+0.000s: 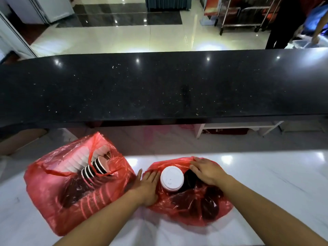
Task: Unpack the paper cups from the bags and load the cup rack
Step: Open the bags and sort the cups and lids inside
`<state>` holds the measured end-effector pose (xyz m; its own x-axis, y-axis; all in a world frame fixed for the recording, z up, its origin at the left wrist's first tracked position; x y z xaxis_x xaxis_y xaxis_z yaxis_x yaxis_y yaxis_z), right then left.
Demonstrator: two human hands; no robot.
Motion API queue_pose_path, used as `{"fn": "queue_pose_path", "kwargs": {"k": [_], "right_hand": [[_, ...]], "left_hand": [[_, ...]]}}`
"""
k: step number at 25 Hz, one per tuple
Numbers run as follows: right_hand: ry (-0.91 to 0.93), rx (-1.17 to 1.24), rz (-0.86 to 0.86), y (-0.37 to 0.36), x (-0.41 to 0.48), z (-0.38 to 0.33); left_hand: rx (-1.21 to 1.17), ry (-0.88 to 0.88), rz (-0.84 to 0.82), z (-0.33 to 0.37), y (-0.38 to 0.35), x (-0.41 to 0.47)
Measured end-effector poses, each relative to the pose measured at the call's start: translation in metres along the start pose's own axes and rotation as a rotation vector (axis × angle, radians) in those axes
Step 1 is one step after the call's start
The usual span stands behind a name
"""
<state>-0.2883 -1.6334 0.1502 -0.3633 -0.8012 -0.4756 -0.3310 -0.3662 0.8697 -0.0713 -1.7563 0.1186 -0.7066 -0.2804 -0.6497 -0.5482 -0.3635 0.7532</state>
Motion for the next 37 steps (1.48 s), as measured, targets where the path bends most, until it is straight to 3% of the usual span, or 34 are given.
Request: {"fn": "queue_pose_path", "kwargs": {"k": [3, 5, 7, 8, 12, 14, 18, 22, 26, 32, 37], "right_hand": [[0.002, -0.110, 0.291, 0.023, -0.005, -0.008], [0.117, -0.137, 0.480, 0.034, -0.017, -0.029], [0.238, -0.076, 0.533, 0.034, -0.036, -0.057], [0.264, -0.062, 0.505, 0.029, -0.042, -0.069], [0.193, -0.066, 0.297, 0.000, -0.045, -0.086], [0.141, 0.034, 0.181, -0.013, -0.038, -0.077], [0.073, 0.121, 0.168, -0.022, -0.029, -0.062], [0.002, 0.128, 0.111, -0.033, -0.024, -0.052], [0.043, 0.166, 0.041, -0.025, -0.027, -0.058], [0.027, 0.302, -0.170, -0.022, -0.032, -0.058], [-0.001, 0.344, -0.196, -0.015, -0.032, -0.058]], "left_hand": [[-0.127, -0.004, 0.168, 0.001, 0.002, -0.007], [-0.284, -0.048, 0.430, 0.001, 0.025, -0.021], [-0.342, -0.098, 0.689, 0.004, 0.044, -0.038], [-0.422, -0.101, 0.723, 0.008, 0.050, -0.043], [-0.874, 0.096, 0.518, 0.020, 0.042, -0.030], [-0.958, 0.138, 0.441, 0.020, 0.036, -0.019], [-1.041, 0.126, 0.263, 0.020, 0.024, -0.004], [-1.209, 0.185, 0.209, 0.019, 0.018, 0.001], [-1.427, 0.286, 0.214, 0.013, 0.008, 0.000], [-1.394, 0.143, 0.090, 0.022, 0.006, 0.005], [-1.326, 0.049, 0.087, 0.024, 0.013, 0.000]]}}
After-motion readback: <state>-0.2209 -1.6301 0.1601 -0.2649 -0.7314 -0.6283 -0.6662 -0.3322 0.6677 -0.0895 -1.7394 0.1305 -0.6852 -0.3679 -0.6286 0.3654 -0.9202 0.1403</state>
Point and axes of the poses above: each hand's wrist, its own x-axis towards the middle knuckle, its own y-axis out of the back of the hand, z = x × y, the point moved 7 cm from there along x, towards the middle knuckle, and after that the axes turned 4 degrees about -x, right-handed, at the moved point
